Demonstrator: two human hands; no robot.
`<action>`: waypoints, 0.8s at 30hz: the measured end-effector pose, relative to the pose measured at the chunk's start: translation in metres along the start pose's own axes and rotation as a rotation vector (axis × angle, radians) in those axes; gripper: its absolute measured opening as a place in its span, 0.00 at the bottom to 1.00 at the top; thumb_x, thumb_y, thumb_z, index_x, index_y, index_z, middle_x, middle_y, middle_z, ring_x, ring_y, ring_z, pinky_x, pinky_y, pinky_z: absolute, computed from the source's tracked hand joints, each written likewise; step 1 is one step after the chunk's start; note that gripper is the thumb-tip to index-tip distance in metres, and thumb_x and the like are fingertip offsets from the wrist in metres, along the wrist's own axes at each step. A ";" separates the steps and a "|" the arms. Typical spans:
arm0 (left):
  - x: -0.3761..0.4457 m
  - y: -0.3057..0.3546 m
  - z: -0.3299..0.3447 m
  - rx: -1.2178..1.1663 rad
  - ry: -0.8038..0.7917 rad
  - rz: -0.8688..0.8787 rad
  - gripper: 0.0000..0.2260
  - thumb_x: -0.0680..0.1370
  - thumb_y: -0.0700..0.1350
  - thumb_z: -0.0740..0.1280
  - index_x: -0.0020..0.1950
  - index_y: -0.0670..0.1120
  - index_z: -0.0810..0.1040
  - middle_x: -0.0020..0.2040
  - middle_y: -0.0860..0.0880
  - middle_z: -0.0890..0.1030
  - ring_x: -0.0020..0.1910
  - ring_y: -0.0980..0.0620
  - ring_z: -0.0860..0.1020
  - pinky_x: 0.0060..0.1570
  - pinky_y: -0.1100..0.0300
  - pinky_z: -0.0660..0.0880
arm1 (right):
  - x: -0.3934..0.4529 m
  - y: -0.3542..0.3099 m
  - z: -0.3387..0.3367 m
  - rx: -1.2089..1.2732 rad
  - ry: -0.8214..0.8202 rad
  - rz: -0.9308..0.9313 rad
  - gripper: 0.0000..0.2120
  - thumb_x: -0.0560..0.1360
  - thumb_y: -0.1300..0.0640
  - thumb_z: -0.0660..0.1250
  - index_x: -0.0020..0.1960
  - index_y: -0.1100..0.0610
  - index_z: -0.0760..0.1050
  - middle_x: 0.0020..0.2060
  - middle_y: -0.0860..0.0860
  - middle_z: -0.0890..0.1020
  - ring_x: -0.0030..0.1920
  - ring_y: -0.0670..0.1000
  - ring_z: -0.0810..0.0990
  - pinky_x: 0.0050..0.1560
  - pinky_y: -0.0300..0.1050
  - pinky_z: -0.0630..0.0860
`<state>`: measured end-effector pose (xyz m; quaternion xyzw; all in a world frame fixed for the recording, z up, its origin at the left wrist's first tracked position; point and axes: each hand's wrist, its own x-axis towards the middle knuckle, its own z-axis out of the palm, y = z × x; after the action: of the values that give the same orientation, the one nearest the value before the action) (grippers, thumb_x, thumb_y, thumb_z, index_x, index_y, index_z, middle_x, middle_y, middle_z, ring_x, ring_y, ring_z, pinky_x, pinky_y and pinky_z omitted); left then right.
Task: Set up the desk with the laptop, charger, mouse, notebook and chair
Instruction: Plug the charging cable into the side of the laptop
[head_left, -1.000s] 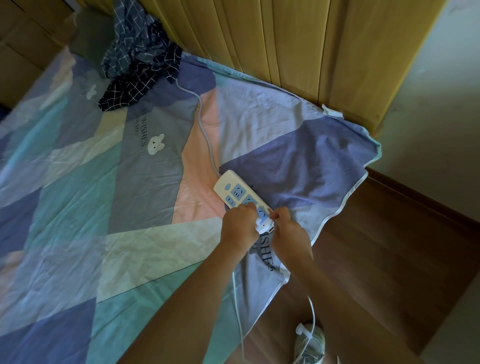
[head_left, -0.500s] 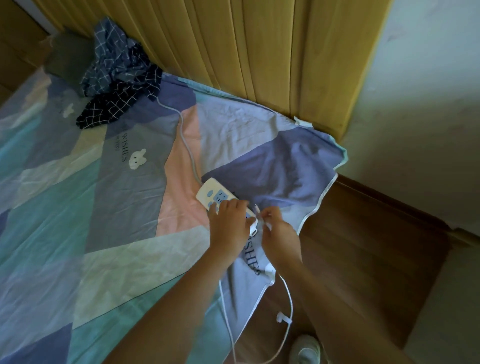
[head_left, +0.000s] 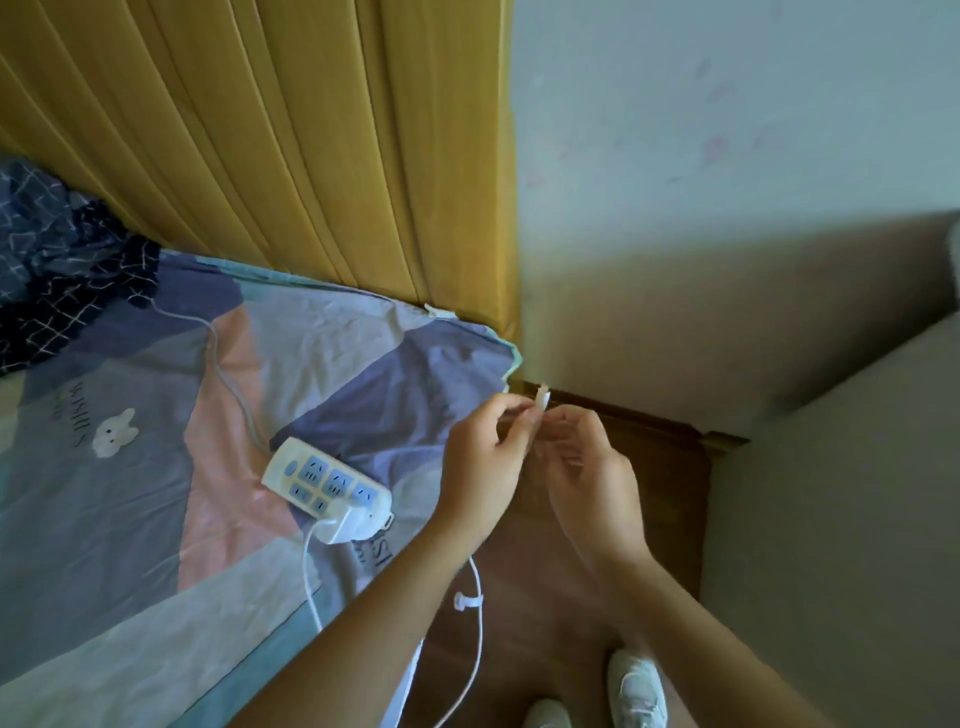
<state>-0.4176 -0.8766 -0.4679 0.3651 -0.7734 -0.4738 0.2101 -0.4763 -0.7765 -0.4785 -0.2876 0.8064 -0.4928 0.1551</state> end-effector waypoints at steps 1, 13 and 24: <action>0.000 0.012 0.011 -0.001 -0.013 0.046 0.05 0.77 0.51 0.67 0.47 0.51 0.80 0.38 0.60 0.81 0.42 0.64 0.79 0.44 0.66 0.75 | 0.001 0.002 -0.019 -0.079 0.031 -0.033 0.12 0.75 0.58 0.66 0.57 0.48 0.73 0.49 0.40 0.83 0.49 0.42 0.82 0.46 0.46 0.79; -0.039 0.133 0.144 -0.020 -0.228 0.471 0.09 0.79 0.50 0.66 0.55 0.49 0.82 0.46 0.56 0.84 0.44 0.59 0.81 0.44 0.64 0.77 | -0.032 0.046 -0.220 -0.696 0.284 -0.252 0.19 0.72 0.60 0.67 0.62 0.50 0.74 0.63 0.45 0.77 0.64 0.49 0.74 0.62 0.45 0.69; -0.107 0.146 0.260 0.271 -0.252 0.565 0.09 0.78 0.56 0.66 0.51 0.55 0.83 0.39 0.55 0.81 0.41 0.54 0.78 0.32 0.57 0.75 | -0.083 0.128 -0.356 -0.821 0.122 0.014 0.35 0.69 0.35 0.61 0.71 0.52 0.63 0.64 0.50 0.76 0.65 0.53 0.74 0.67 0.61 0.65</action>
<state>-0.5764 -0.6024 -0.4563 0.0993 -0.9198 -0.3314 0.1854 -0.6405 -0.4297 -0.4288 -0.2903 0.9457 -0.1451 -0.0172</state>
